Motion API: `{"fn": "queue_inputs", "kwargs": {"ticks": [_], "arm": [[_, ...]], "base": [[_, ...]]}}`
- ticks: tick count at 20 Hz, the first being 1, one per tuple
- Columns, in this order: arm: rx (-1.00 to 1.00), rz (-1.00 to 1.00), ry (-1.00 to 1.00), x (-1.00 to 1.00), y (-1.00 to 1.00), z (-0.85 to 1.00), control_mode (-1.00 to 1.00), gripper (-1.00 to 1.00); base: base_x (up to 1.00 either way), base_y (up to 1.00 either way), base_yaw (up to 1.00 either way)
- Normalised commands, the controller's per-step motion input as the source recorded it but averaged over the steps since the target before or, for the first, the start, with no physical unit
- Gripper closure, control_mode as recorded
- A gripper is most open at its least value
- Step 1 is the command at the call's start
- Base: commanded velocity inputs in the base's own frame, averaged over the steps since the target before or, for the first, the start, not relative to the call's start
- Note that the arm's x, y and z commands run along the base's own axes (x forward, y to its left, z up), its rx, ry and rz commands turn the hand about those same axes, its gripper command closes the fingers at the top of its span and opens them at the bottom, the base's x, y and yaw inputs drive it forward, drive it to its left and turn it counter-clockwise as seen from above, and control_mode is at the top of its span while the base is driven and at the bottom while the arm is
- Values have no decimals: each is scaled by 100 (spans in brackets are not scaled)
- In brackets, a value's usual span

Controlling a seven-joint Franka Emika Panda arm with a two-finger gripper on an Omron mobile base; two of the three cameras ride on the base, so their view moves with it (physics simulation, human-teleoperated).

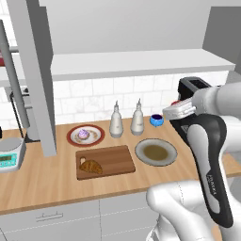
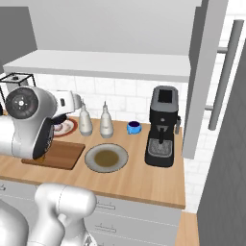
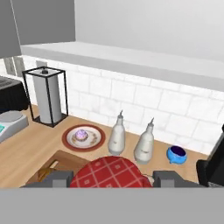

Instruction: From the different types of pastries on the counter, select a croissant and place it on the cutting board. Then retrieve a jar of jam from the cabinet and place it alongside the croissant on the cutting board.

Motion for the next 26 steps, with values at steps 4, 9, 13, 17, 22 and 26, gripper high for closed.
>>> {"fn": "queue_inputs", "kwargs": {"ticks": [4,9,13,17,22,26], "arm": [[0,16,0,0,17,-91,-100,100],[-3,3,1,0,17,-50,-100,100],[3,8,-5,0,0,-26,-100,100],[9,9,-24,0,6,-61,-100,100],[9,13,-28,2,20,-69,-100,100],[14,23,-18,22,31,-53,-100,100]], "base": [[0,0,0],[0,0,0],[0,0,0],[0,0,0],[0,0,0],[0,0,0]]}}
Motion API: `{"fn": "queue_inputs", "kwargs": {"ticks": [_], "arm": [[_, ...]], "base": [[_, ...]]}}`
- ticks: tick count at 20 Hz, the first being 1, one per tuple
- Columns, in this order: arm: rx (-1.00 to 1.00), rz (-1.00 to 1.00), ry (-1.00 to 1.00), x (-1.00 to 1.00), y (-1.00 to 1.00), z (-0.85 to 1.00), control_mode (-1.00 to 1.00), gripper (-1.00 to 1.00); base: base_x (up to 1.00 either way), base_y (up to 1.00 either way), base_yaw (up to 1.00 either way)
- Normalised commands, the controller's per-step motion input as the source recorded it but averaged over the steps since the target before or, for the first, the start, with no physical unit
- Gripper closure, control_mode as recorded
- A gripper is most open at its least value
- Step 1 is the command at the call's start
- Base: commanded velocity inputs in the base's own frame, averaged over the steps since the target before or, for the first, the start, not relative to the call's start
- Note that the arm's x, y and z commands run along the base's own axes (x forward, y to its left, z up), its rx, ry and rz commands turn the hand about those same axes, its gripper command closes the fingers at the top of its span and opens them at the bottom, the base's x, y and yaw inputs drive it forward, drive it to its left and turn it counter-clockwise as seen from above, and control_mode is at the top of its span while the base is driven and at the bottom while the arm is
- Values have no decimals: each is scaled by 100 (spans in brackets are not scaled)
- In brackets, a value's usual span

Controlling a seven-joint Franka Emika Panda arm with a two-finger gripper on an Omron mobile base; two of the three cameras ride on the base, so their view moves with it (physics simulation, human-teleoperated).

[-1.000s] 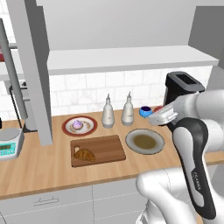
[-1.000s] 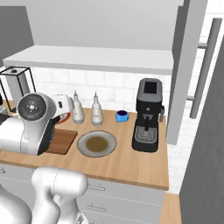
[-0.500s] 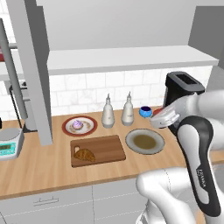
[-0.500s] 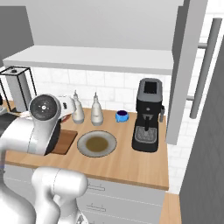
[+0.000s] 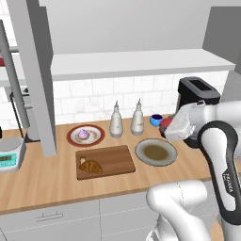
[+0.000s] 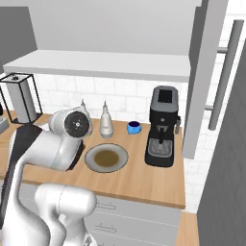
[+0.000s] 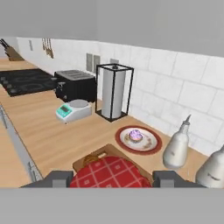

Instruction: From the different types of pastries on the counter, select a croissant and place it on the cutting board. Then retrieve a jar of jam from the cabinet and place it alongside the croissant on the cutting board.

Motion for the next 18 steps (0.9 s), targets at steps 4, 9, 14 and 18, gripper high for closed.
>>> {"fn": "queue_inputs", "kwargs": {"ticks": [4,9,14,18], "arm": [[16,32,-17,30,26,-49,-100,100],[11,29,-1,41,44,-45,-100,100],[5,27,5,27,41,-33,-100,100],[2,5,6,33,34,-33,-100,100]], "base": [[0,0,0],[0,0,0],[0,0,0],[0,0,0]]}}
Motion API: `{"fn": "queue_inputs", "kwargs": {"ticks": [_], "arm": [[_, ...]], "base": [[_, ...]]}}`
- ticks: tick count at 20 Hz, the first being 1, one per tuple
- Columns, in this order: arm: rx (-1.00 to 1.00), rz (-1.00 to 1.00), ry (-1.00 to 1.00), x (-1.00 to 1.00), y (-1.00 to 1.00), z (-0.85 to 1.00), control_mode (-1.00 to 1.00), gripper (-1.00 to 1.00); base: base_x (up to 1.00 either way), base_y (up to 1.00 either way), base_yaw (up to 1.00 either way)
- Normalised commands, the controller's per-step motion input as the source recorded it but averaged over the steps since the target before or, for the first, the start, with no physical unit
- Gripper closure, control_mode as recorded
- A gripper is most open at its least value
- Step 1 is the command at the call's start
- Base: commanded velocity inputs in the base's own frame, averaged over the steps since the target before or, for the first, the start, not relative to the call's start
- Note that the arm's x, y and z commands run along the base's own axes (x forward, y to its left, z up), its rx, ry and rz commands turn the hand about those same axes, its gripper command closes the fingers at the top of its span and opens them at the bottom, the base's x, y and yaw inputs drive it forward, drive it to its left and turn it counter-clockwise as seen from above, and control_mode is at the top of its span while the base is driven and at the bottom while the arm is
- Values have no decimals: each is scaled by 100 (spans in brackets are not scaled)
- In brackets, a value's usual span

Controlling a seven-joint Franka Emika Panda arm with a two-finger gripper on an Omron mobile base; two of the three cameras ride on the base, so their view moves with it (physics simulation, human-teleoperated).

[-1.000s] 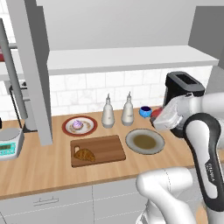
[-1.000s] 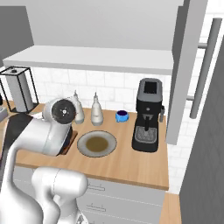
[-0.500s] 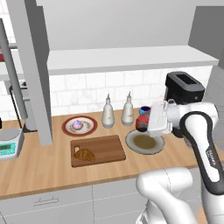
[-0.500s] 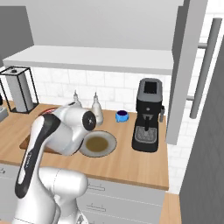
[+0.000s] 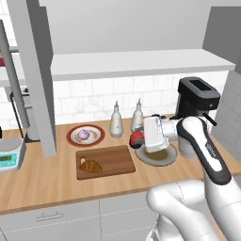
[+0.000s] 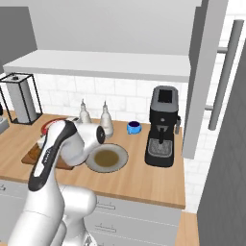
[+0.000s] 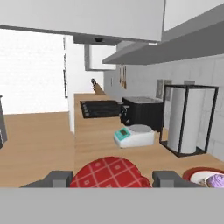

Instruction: From the different types of pastries on the counter, select a croissant and place it on the cutting board. Then retrieve a jar of jam from the cabinet and place it alongside the croissant on the cutting board.

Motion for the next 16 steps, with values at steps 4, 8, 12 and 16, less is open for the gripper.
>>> {"fn": "queue_inputs", "kwargs": {"ticks": [4,8,12,16], "arm": [[4,1,0,29,21,-34,-100,100],[8,10,2,34,19,-57,-100,100],[4,11,3,38,16,-61,-100,100],[0,11,1,35,16,-68,-100,100]], "base": [[0,0,0],[0,0,0],[0,0,0],[0,0,0]]}}
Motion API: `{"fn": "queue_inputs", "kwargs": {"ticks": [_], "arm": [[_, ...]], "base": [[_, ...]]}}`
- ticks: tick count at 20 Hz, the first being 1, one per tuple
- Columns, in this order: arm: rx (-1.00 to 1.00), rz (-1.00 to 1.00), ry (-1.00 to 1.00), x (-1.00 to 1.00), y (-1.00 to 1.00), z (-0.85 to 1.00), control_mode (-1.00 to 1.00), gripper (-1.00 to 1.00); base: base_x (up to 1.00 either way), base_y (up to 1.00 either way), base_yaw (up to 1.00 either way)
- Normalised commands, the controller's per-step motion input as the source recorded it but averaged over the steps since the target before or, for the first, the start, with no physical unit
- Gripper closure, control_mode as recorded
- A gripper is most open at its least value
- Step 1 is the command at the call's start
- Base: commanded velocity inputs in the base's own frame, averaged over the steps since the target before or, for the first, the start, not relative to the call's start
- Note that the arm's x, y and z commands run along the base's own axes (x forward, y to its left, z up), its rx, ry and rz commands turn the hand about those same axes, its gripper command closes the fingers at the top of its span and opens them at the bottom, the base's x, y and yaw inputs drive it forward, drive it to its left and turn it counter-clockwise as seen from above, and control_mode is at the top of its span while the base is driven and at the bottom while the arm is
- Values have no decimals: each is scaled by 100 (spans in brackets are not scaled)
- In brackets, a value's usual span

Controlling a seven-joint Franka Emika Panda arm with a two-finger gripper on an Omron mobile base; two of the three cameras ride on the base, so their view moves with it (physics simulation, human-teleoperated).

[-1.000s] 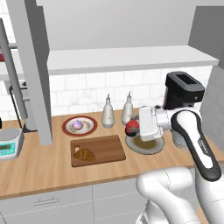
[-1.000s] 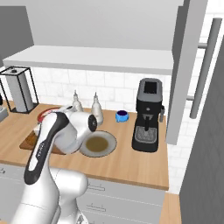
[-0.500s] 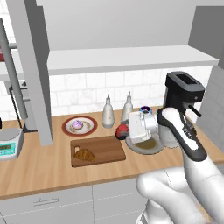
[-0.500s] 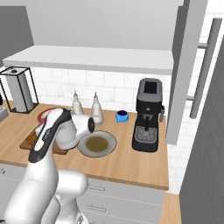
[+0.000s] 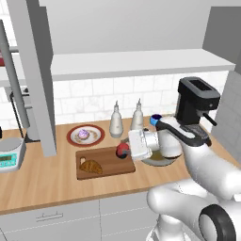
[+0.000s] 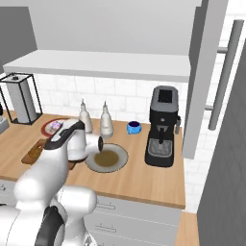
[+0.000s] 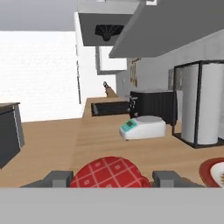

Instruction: From the different types of pastries on the counter, select a croissant and place it on the cutting board. Then retrieve a jar of jam from the cabinet and place it alongside the croissant on the cutting board.

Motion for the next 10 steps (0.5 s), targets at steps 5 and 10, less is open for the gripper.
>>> {"fn": "queue_inputs", "kwargs": {"ticks": [5,10], "arm": [[0,11,0,30,8,-64,-100,100],[1,13,-5,18,1,-43,-100,100]], "base": [[0,0,0],[0,0,0]]}}
